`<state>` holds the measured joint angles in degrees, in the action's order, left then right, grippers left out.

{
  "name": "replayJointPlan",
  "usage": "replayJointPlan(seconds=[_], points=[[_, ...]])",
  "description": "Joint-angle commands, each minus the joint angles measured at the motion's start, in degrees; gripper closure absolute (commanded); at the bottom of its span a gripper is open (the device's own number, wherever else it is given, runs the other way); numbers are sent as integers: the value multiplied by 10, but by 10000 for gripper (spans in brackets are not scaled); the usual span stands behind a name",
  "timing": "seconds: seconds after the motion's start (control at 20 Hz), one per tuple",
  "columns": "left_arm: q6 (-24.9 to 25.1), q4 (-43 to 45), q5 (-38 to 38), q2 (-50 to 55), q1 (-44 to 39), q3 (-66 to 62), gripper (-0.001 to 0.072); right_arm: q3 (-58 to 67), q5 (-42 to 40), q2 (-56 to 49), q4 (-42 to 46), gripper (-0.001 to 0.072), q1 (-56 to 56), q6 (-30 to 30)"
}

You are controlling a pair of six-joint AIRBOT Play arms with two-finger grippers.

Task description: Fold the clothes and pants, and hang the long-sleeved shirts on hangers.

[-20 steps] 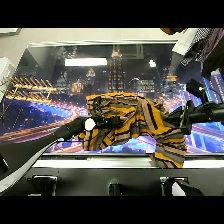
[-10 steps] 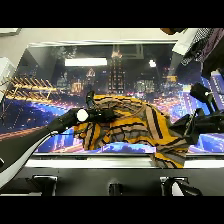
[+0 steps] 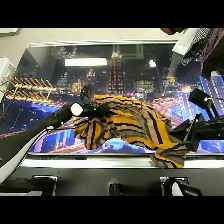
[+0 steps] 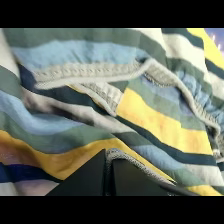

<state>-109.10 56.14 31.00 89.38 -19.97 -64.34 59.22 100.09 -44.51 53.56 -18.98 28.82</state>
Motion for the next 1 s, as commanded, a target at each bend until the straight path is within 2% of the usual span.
replayJointPlan(seconds=[0.0, 0.2, 0.3, 0.7, 0.95], points=[[19, 3, 1, 0, 7, -8, 686, -1, -4, 2, 0, 686, 0, 8], [62, 3, 6, 0, 18, -63, 686, -38, -6, 0, -9, 687, 0, 10], [63, 9, 25, 0, 23, -104, 686, -61, -21, 0, -12, 687, 0, 10], [71, -13, 122, -2, -19, -264, 686, -79, -157, -14, -88, 686, 0, 13], [71, -56, 146, 1, -88, -292, 685, -79, -224, -41, -146, 686, 0, 77]])
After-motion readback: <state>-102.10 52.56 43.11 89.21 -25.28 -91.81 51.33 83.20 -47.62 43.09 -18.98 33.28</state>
